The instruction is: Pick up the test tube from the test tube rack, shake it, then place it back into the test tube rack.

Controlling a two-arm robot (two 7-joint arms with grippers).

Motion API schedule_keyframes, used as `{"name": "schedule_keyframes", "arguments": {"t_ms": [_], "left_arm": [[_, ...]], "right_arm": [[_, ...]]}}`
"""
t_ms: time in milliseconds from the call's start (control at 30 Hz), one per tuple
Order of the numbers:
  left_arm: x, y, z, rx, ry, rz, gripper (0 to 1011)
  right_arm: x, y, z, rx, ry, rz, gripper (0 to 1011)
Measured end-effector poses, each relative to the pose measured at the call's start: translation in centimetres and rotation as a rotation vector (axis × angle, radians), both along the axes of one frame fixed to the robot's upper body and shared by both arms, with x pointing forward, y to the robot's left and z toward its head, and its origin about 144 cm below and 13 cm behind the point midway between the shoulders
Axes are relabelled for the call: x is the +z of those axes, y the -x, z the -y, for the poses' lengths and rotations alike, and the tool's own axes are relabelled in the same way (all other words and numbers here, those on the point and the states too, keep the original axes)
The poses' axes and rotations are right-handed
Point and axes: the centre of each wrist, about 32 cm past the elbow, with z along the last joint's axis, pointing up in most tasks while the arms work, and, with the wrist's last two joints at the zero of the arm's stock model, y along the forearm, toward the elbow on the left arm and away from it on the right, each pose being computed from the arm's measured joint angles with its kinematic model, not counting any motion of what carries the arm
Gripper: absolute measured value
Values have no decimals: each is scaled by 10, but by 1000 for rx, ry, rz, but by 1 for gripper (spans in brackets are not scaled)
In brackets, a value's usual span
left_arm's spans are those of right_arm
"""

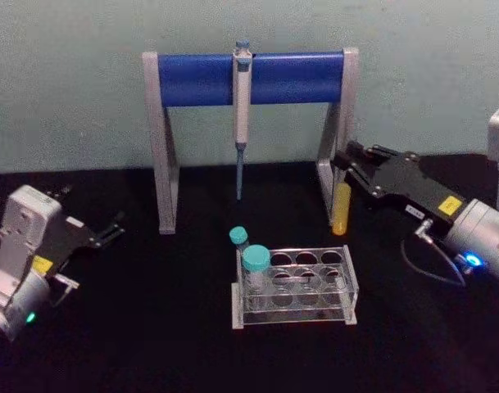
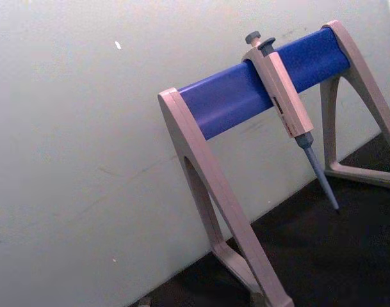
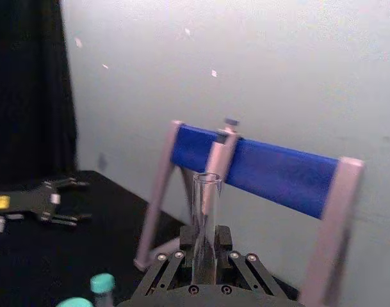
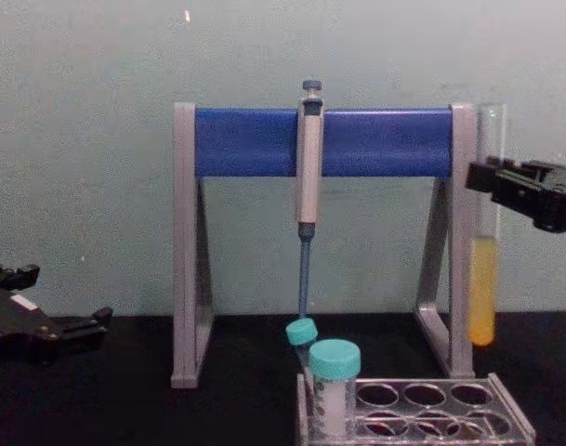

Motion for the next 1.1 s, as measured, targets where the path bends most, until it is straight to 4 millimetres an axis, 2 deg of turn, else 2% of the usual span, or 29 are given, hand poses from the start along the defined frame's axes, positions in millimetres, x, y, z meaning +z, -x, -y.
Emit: {"name": "schedule_keyframes", "arguments": {"t_ms": [300,600,900,1100], "left_arm": [[0,0,0,0,0,0,1001],[0,0,0,0,0,0,1001],[0,0,0,0,0,0,1001],[0,0,0,0,0,0,1001]], "right_arm": [[-2,-2,-1,131,-72,-22,229],[-3,13,12,197,-81,-76,229],[1,28,28,114,-22,-82,229],[5,31,30,-4,36,-62,229]]}}
